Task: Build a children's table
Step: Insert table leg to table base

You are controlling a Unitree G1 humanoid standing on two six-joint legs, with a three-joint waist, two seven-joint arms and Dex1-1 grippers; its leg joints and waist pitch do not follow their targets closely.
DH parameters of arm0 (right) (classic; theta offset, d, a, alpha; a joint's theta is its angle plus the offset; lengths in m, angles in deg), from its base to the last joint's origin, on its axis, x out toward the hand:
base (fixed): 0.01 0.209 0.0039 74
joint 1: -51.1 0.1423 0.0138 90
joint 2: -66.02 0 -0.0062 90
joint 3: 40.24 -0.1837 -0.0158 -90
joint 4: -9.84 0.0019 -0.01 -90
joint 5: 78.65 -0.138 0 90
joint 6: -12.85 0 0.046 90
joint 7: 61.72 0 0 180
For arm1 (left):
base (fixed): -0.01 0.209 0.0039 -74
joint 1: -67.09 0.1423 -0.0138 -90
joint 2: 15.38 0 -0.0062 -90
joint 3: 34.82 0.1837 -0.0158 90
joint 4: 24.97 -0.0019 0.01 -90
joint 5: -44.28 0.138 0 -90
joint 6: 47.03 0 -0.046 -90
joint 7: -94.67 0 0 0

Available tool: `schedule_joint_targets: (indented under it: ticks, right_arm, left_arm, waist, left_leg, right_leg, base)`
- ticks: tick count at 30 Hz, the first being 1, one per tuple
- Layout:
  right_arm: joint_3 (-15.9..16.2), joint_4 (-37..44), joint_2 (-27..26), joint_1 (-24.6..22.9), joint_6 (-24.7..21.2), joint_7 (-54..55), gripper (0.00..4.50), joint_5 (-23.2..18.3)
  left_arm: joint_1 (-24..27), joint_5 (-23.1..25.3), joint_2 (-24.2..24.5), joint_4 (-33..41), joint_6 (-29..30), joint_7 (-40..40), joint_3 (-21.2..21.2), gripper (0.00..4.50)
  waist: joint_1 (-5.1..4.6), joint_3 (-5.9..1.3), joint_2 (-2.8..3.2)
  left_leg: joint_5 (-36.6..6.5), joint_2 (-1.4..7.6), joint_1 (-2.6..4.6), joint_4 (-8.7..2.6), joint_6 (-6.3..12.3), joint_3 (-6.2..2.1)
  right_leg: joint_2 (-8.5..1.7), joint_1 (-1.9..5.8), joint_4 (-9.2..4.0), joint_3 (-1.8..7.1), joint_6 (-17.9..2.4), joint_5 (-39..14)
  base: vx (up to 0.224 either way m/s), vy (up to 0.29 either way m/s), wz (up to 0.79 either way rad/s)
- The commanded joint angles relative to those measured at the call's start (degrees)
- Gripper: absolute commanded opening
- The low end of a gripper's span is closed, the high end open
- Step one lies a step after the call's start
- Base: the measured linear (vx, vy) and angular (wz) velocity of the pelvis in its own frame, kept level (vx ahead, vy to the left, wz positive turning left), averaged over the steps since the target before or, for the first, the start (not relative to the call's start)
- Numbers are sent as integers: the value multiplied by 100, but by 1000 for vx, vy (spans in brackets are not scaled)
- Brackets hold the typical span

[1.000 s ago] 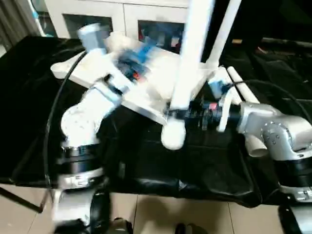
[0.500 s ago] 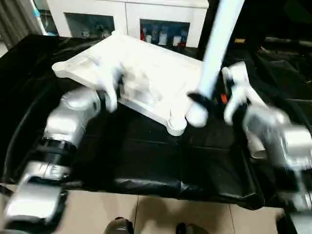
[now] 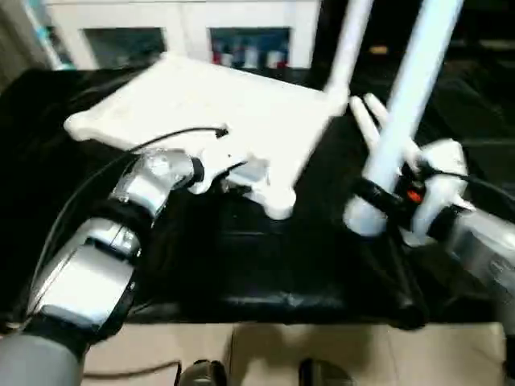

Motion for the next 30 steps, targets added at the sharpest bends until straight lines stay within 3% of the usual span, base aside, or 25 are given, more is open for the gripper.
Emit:
schedule_joint_targets:
  ticks: [1,2,4,6,9,15,16,21,25,27,29,30]
  right_arm:
    - [-87,427,44,-128,-154,53,184,-90]
    - [-127,596,58,-229,-210,65,184,-135]
    - [-181,837,69,-369,-280,80,184,-203]
    - [-203,993,77,-468,-313,88,184,-233]
    - [-244,1131,131,-566,-366,132,184,-288]
    - [-345,1182,209,-578,-446,131,184,-323]
    - [-345,1187,212,-566,-452,134,184,-320]
    - [-276,1165,241,-525,-405,102,184,-321]
    - [-216,1148,253,-506,-384,93,184,-339]
    - [-148,1108,243,-484,-359,88,184,-329]
    - [-116,1089,238,-473,-346,81,184,-321]
    - [-54,1027,217,-437,-304,57,184,-300]
  left_arm:
    - [-69,270,-34,-333,-127,24,176,371]
    - [-122,387,-52,-460,-166,76,240,371]
    - [-194,548,-74,-629,-198,160,306,371]
    - [-236,663,-66,-716,-182,247,368,371]
    - [-320,646,-58,-849,-101,-56,214,371]
    - [-468,594,-47,-1038,-126,-216,70,371]
    - [-482,640,-57,-1092,-152,-130,64,342]
    - [-512,685,-18,-1171,-138,-408,4,312]
    - [-581,729,41,-1164,-166,-753,-22,291]
    - [-639,783,83,-1164,-140,-1016,16,260]
    - [-666,805,96,-1170,-116,-1140,20,245]
    - [-701,823,121,-1165,-105,-1331,34,249]
  waist:
    - [-44,-402,-67]
    - [-76,-371,-27]
    - [-116,-386,8]
    - [-169,-394,10]
    - [-258,-385,55]
    - [-274,-394,101]
    - [-271,-391,92]
    - [-248,-379,100]
    - [-245,-348,111]
    - [-233,-367,47]
    - [-228,-352,82]
    - [-224,-370,33]
  left_leg:
    - [-1758,97,166,-431,145,-136]
    - [-1778,97,170,-442,182,-136]
    - [-1636,87,165,-434,242,-146]
    - [-1474,93,138,-436,328,-152]
    - [-1311,96,108,-438,441,-160]
    - [-1032,127,133,-433,685,-141]
    - [-1015,132,134,-435,706,-138]
    - [-977,150,147,-446,766,-131]
    - [-1107,168,162,-465,707,-127]
    - [-1107,166,161,-470,692,-124]
    - [-1084,177,164,-474,675,-125]
    - [-1068,172,156,-473,671,-124]
  right_leg:
    - [-194,319,-566,110,-977,-2177]
    - [-189,311,-590,105,-943,-2281]
    - [-194,334,-581,93,-907,-2251]
    - [-189,347,-585,78,-946,-2129]
    - [-194,375,-561,65,-1179,-1717]
    - [-209,392,-516,71,-1522,-1075]
    - [-211,391,-514,72,-1548,-1020]
    - [-232,397,-510,77,-1631,-931]
    - [-250,377,-526,84,-1611,-1144]
    - [-259,387,-535,91,-1591,-1215]
    - [-269,370,-529,95,-1586,-1238]
    - [-271,384,-520,97,-1592,-1237]
  base:
    - [0,0,0]
    - [0,0,0]
    - [0,0,0]
    - [0,0,0]
    - [0,0,0]
    - [0,0,0]
    - [0,0,0]
    - [0,0,0]
    - [0,0,0]
    - [0,0,0]
    - [0,0,0]
    - [0,0,0]
